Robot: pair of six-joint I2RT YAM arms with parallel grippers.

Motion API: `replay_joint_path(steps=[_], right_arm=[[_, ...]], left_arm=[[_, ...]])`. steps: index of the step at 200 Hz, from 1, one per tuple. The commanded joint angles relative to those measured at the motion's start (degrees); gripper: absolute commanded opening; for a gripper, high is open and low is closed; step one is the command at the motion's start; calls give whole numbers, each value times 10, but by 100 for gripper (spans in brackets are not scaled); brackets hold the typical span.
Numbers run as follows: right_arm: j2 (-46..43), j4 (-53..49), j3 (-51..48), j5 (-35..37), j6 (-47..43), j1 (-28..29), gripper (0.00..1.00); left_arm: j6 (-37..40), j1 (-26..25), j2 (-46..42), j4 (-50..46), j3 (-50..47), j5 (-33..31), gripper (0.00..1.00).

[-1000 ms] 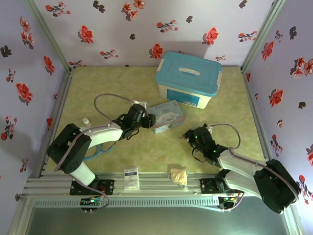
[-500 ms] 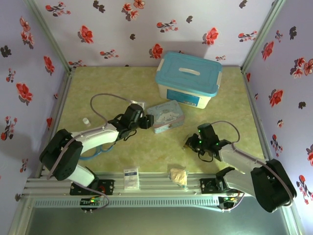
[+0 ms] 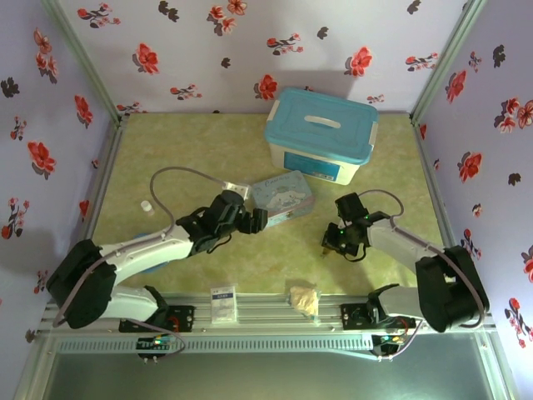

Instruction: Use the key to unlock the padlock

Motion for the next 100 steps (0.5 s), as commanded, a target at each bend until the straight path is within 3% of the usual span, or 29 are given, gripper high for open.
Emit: replay_joint_path(steps=[1, 46, 65, 77, 81, 93, 100], right_arm=[[15, -64, 12, 49, -34, -5, 37], [4, -86, 53, 124, -51, -4, 43], [-19, -97, 77, 171, -62, -3, 52], [-41, -88, 90, 201, -74, -3, 59], [-50, -83, 93, 215, -80, -3, 64], [-79, -64, 100, 262, -94, -4, 96], [-94, -49, 102, 291, -106, -6, 99]], left_arm=[[-18, -1, -21, -24, -23, -22, 84], [-12, 2, -51, -53, -22, -49, 85], [-1, 18, -76, -76, -13, -58, 87], [16, 33, -99, -91, -10, -67, 98], [21, 39, -108, -99, -9, -77, 99], [40, 65, -135, -116, -9, -101, 100], [50, 86, -152, -122, -10, -114, 100]])
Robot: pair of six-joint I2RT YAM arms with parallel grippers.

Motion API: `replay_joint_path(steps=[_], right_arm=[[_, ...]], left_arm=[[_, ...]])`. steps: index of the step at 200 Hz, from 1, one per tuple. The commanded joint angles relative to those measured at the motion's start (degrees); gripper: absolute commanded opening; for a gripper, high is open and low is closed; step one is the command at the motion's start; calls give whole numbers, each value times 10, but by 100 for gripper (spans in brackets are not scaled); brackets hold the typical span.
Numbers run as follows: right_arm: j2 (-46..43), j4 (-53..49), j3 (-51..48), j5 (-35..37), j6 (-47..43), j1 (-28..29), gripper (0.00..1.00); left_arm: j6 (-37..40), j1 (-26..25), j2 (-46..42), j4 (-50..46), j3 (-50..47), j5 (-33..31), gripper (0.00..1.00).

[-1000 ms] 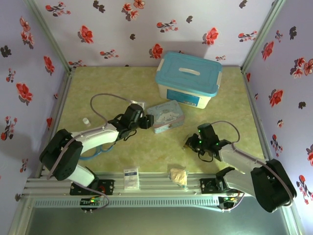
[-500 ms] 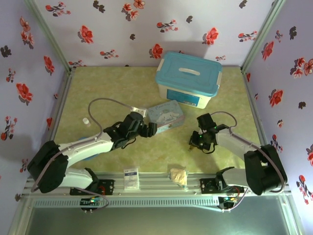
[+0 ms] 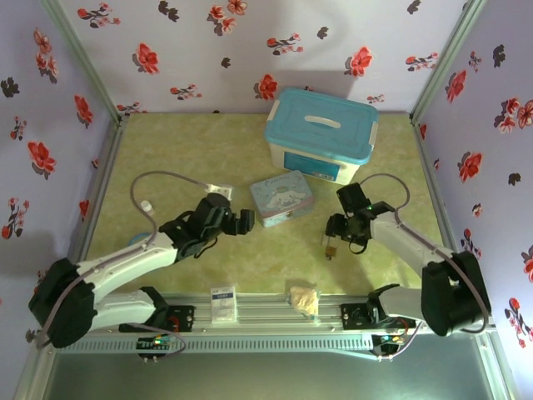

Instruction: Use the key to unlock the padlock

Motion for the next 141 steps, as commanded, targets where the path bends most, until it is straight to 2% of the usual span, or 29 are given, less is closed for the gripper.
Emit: replay_joint_path(steps=[1, 42, 53, 68, 84, 103, 117, 135, 141], right_arm=[[-55, 23, 26, 126, -46, -3, 99], [-70, 127, 15, 227, -104, -44, 99], [-71, 159, 1, 233, -112, -62, 99], [-73, 222, -30, 204, -122, -110, 99], [-67, 305, -75, 195, -124, -157, 99], [-49, 367, -96, 210, -153, -190, 99], [-39, 517, -148, 205, -203, -191, 99], [-1, 726, -232, 198, -250, -191, 99], [9, 754, -239, 209, -253, -192, 99]], left_arm=[[42, 49, -53, -46, 14, -63, 100], [122, 183, -115, -33, -10, -116, 100], [141, 205, -125, -28, -17, -149, 100], [175, 240, -138, 2, -43, -180, 100], [213, 280, -140, 73, -88, -203, 100], [267, 314, -101, 213, -154, -195, 100], [277, 336, -41, 291, -171, -191, 100], [251, 385, 35, 359, -176, -127, 100], [245, 390, 44, 355, -167, -111, 100]])
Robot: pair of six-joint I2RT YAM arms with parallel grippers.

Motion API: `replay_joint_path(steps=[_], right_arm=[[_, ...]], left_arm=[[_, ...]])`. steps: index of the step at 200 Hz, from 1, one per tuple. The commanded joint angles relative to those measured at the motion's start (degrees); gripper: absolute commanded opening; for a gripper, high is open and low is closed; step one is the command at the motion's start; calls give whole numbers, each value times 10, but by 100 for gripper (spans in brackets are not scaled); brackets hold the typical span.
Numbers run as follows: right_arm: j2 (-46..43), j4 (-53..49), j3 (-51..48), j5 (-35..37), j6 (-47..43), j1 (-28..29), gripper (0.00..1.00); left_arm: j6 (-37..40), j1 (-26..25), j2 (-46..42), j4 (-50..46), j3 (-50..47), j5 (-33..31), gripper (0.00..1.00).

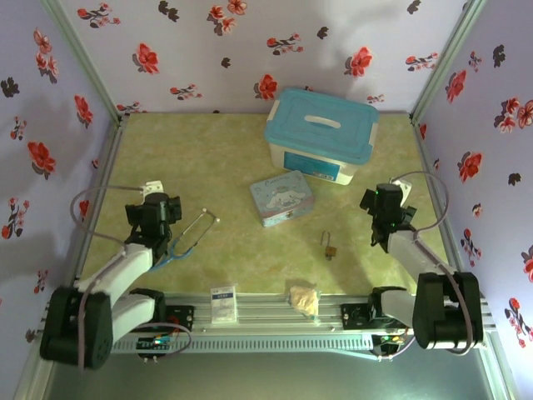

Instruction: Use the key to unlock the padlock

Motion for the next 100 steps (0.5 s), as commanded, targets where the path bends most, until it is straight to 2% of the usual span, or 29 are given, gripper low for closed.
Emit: replay_joint_path(steps=[1, 9, 20, 26, 38, 67, 77, 89, 100], right_arm=[[38, 270, -60, 17, -73, -2, 99], [37, 260, -55, 13, -69, -4, 99], [62, 322, -62, 5, -69, -9, 99], [86, 356, -63, 1, -68, -11, 99], [117, 360, -49, -27, -58, -16, 99], [224, 443, -37, -71, -74, -16, 99], [229, 456, -31, -76, -78, -16, 99], [210, 360, -4, -73, -74, -15, 99], [225, 396, -12, -70, -82, -13, 99]], left_arm=[[15, 40, 51, 145, 3, 48, 100], [17, 48, 67, 204, -7, 66, 100], [15, 67, 94, 295, -26, 106, 100], [21, 71, 106, 298, -21, 109, 100], [29, 86, 129, 298, -3, 131, 100], [36, 101, 244, 468, -29, 157, 100], [29, 100, 224, 399, -14, 159, 100], [36, 98, 239, 393, 4, 152, 100], [35, 96, 234, 378, 8, 152, 100]])
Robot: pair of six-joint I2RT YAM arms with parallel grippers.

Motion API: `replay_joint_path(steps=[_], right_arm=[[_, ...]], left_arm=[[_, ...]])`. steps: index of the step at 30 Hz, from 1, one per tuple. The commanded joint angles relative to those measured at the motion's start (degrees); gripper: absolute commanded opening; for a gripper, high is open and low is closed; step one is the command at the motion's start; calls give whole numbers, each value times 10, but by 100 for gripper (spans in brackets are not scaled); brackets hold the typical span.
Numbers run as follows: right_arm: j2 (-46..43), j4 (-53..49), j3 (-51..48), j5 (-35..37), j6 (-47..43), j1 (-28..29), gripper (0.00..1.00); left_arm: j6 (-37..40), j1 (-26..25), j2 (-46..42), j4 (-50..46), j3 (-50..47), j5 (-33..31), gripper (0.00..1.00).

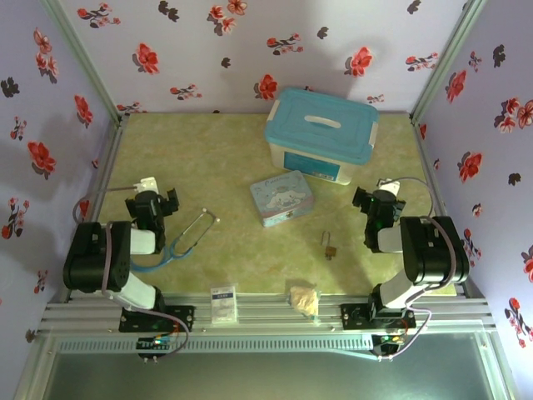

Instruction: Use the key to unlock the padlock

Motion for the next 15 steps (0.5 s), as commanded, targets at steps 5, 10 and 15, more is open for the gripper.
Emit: replay_joint_path(steps=[5, 10, 15], right_arm=[[-5, 28, 21, -8, -20, 3, 99], [0, 7, 37, -68, -37, 2, 99], [-2, 15, 32, -84, -35, -6, 99]], left_arm=[[19, -1, 2, 41, 19, 7, 100], [20, -2, 3, 44, 19, 6, 100], [21, -3, 2, 44, 19, 6, 100]])
